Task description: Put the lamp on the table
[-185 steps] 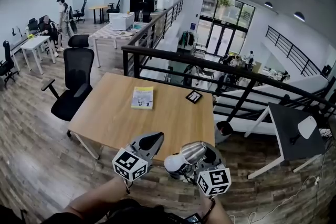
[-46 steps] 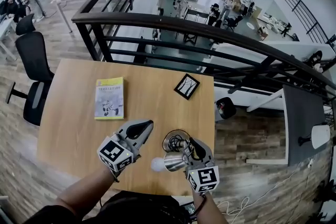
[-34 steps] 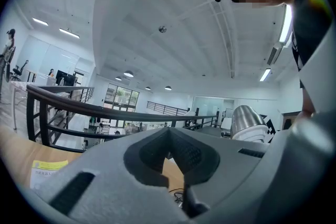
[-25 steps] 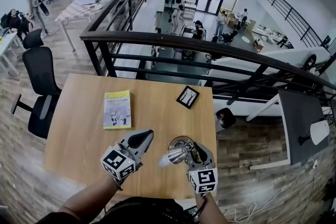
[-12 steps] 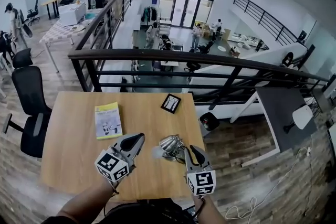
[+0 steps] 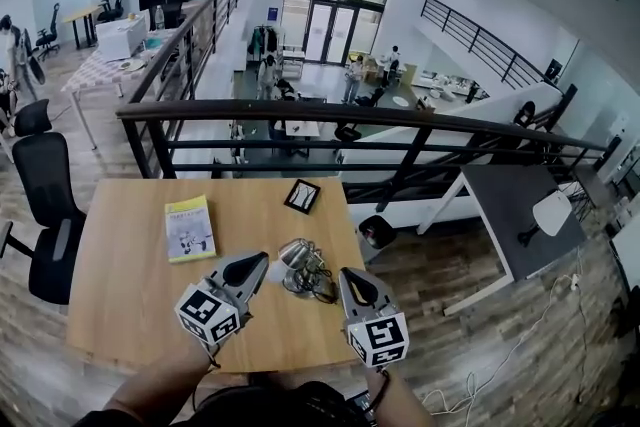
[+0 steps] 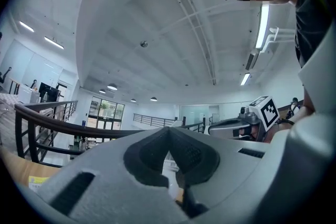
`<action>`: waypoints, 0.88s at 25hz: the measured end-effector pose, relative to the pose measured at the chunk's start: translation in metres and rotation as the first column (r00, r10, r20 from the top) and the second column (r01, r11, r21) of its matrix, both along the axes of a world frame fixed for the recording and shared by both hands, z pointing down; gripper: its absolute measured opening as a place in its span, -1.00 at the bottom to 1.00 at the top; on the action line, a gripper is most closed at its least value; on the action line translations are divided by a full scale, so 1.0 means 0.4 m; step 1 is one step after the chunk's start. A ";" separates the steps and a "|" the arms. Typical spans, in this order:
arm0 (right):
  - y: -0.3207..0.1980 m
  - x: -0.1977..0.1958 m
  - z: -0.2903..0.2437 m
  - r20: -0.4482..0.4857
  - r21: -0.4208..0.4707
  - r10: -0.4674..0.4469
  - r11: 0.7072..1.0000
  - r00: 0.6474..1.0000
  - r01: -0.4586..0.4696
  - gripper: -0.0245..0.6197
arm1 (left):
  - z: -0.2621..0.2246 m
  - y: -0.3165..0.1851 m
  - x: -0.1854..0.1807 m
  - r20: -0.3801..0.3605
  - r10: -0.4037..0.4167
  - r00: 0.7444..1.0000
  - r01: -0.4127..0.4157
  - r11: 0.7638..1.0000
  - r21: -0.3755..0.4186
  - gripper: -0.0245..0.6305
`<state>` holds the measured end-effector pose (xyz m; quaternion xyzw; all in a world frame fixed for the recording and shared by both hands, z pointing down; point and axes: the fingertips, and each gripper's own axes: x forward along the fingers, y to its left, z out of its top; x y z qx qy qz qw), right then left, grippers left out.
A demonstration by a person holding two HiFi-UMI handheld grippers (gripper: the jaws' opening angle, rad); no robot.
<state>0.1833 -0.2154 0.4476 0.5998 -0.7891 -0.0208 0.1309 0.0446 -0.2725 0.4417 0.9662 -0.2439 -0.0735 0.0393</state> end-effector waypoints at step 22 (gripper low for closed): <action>0.532 0.219 -0.039 0.159 0.018 -0.210 0.978 0.965 0.210 -0.87 | 0.011 0.562 0.250 0.007 -0.140 0.990 0.140 0.990 -0.004 -0.90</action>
